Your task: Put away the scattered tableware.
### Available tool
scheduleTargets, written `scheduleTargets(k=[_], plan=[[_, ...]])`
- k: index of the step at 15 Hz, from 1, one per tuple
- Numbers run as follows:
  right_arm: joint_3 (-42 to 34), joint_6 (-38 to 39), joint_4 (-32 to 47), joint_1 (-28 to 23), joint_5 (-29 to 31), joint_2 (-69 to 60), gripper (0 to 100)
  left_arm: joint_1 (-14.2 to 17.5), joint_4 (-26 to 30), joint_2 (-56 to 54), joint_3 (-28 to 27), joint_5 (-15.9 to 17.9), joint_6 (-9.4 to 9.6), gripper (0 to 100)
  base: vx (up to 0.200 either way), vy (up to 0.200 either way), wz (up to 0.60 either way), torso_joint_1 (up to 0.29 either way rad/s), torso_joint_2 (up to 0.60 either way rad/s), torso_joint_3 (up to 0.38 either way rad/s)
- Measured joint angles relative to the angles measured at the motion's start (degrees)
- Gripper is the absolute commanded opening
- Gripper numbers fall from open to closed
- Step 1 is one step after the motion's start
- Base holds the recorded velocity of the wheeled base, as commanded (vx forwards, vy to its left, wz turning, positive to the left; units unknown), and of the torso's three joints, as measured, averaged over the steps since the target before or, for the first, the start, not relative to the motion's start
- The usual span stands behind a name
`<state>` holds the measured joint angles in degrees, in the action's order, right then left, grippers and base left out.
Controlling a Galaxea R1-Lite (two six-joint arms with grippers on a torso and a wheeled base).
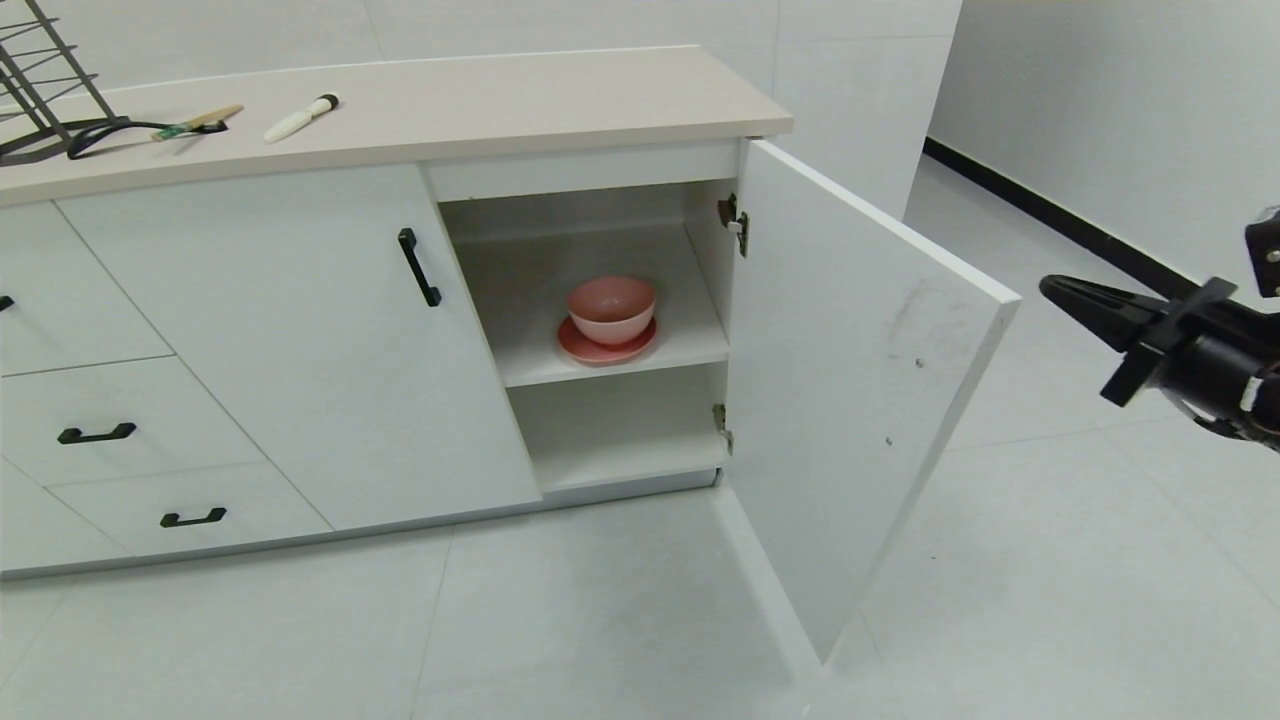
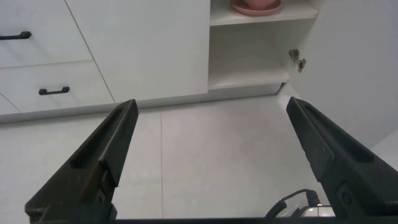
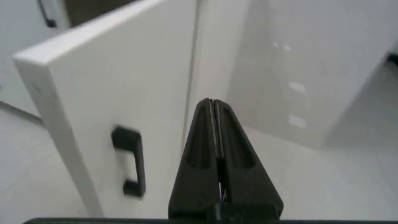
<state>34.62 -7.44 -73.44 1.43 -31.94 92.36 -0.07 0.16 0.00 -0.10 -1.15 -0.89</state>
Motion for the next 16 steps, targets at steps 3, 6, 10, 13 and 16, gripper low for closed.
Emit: scheduleTargets(k=[3, 6, 10, 13, 16], plan=[[1.6, 0.0, -5.5, 4.4, -4.0, 7.3, 0, 0.0, 0.0, 0.0, 0.0, 0.0, 0.00, 100, 0.000, 0.000, 0.00, 0.000, 0.00, 0.000], [2.5, 0.1, -5.7, 4.9, -4.0, 9.8, 0, 0.0, 0.0, 0.0, 0.0, 0.0, 0.05, 100, 0.000, 0.000, 0.00, 0.000, 0.00, 0.000], [2.3, 0.1, -5.9, 5.9, -4.0, 10.1, 0, 0.0, 0.0, 0.0, 0.0, 0.0, 0.13, 100, 0.000, 0.000, 0.00, 0.000, 0.00, 0.000], [0.5, 0.1, -5.9, 7.8, -4.0, 8.7, 0, 0.1, 0.0, 0.0, 0.0, 0.0, 0.13, 100, 0.000, 0.000, 0.00, 0.000, 0.00, 0.000], [-2.1, 0.1, -6.0, 9.8, -3.9, 6.6, 0, 0.0, 0.0, 0.0, 0.0, 0.0, 0.13, 100, 0.000, 0.000, 0.00, 0.000, 0.00, 0.000]])
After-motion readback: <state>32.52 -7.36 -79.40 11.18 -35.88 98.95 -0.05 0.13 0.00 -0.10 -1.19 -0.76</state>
